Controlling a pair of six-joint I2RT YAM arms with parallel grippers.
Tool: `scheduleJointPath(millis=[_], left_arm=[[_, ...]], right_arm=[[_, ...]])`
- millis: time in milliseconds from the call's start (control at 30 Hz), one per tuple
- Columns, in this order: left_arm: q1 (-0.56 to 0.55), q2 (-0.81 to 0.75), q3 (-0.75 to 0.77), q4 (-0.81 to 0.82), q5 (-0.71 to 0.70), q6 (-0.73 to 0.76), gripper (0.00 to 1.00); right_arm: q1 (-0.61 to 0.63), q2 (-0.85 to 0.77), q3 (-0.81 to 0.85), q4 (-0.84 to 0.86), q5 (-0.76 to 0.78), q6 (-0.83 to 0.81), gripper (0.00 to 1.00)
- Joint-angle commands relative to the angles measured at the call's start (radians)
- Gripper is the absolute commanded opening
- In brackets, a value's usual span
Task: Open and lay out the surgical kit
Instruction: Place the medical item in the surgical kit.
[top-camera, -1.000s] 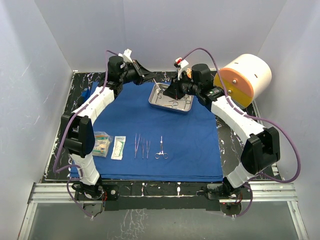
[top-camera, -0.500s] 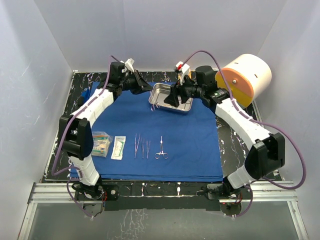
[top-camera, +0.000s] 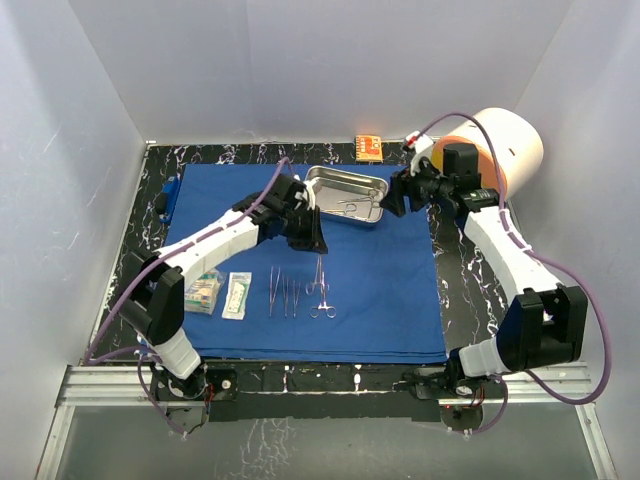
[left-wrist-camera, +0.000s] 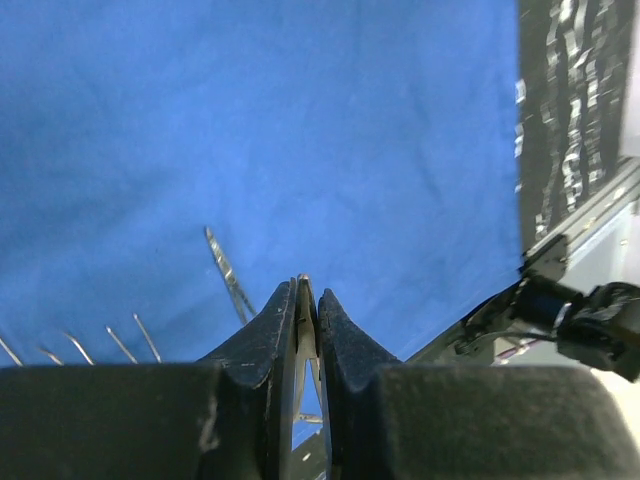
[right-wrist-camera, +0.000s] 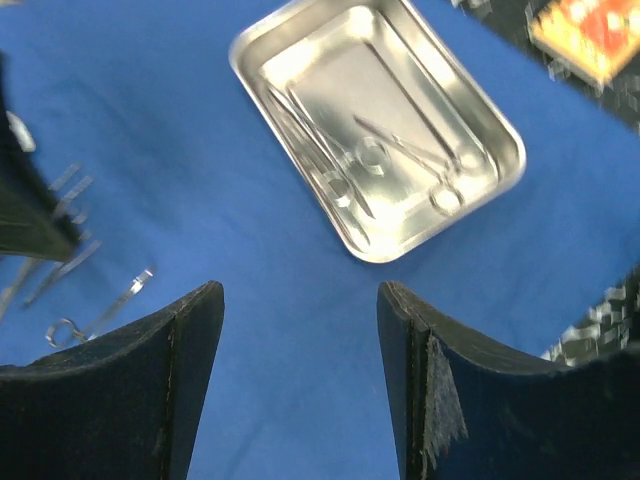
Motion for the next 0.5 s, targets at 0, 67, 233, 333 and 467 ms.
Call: scheduleJointPath(millis=[0,67,233,333,467], left_arm=[[-0.046,-0.007,-0.045,-0.047,-0.064,-0.008,0.00],[-0.070,0.018,-0.051,-0.049,-0.069,-0.027,0.00],[-0.121,0.071,-0.034,-0.072,-0.123,-0.079,0.00],[-0.134,0.105,-0.022,-0.081,-0.154,-0.118,0.00],[-0.148,0.136,-0.014,-0.094,-0.205,-0.138,0.00]], right_arm=[[-0.074,-0.005,-0.080,0.017,0.023,-0.046,0.60],[-0.091,-0.021,-0.124,0.039,0.048,-0.052,0.58],[-0.111,-0.079,-0.240,0.152,0.057,-0.029,0.57],[-0.125,-0.081,-0.254,0.159,0.053,-0.026,0.57],[-0.139,-0.081,-0.256,0.161,0.041,-0.026,0.57]])
